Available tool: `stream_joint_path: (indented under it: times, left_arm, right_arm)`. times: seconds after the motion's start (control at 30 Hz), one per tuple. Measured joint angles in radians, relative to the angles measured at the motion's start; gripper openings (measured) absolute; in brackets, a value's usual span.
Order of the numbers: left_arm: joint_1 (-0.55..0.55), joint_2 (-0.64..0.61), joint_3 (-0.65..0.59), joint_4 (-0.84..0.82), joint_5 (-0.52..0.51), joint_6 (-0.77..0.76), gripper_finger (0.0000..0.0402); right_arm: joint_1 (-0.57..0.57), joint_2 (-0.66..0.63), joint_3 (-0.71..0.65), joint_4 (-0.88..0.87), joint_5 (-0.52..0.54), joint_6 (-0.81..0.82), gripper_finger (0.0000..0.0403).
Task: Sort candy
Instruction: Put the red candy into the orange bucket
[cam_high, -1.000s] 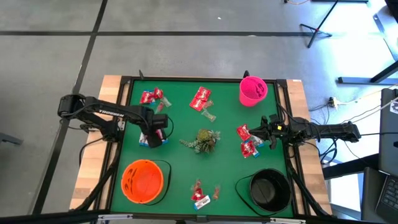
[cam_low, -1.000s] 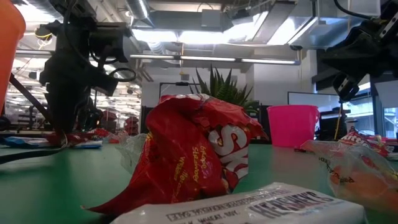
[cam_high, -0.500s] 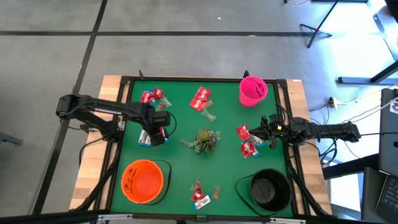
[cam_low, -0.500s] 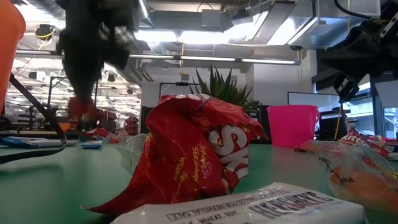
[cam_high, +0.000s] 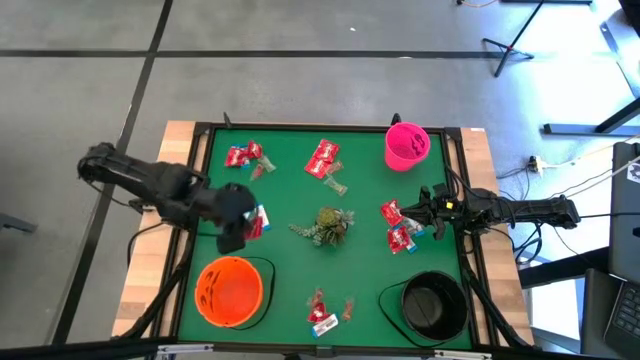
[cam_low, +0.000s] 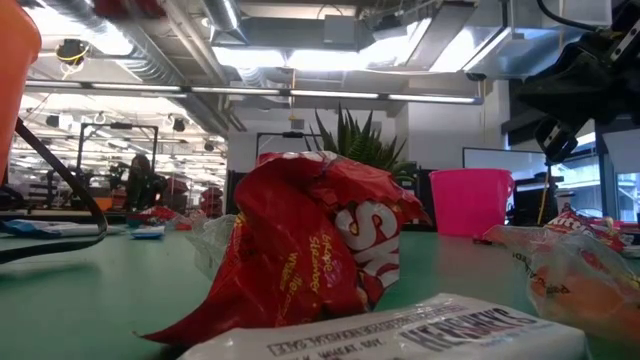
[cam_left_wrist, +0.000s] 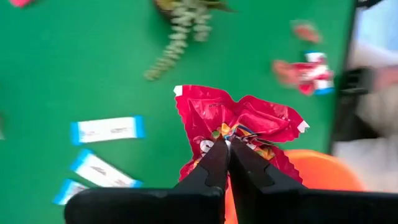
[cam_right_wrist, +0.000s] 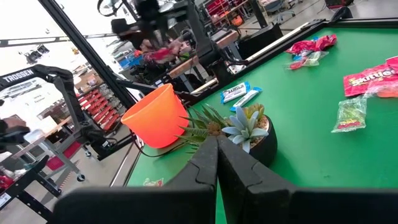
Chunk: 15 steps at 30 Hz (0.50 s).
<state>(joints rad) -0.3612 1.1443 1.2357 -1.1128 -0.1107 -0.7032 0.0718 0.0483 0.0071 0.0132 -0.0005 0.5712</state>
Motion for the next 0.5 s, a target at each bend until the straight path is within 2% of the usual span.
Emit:
stream_joint_path:
  times: [0.27, 0.5]
  left_arm:
    - [-0.311, 0.054, 0.014, 0.002, -0.099, -0.334, 0.0]
    - [-0.472, 0.144, 0.014, -0.005, -0.15, -0.5, 0.0]
  right_arm:
    - [0.0, 0.0, 0.0, 0.0, 0.0, 0.0, 0.0007]
    - [0.0, 0.0, 0.0, 0.0, 0.0, 0.0, 0.0007]
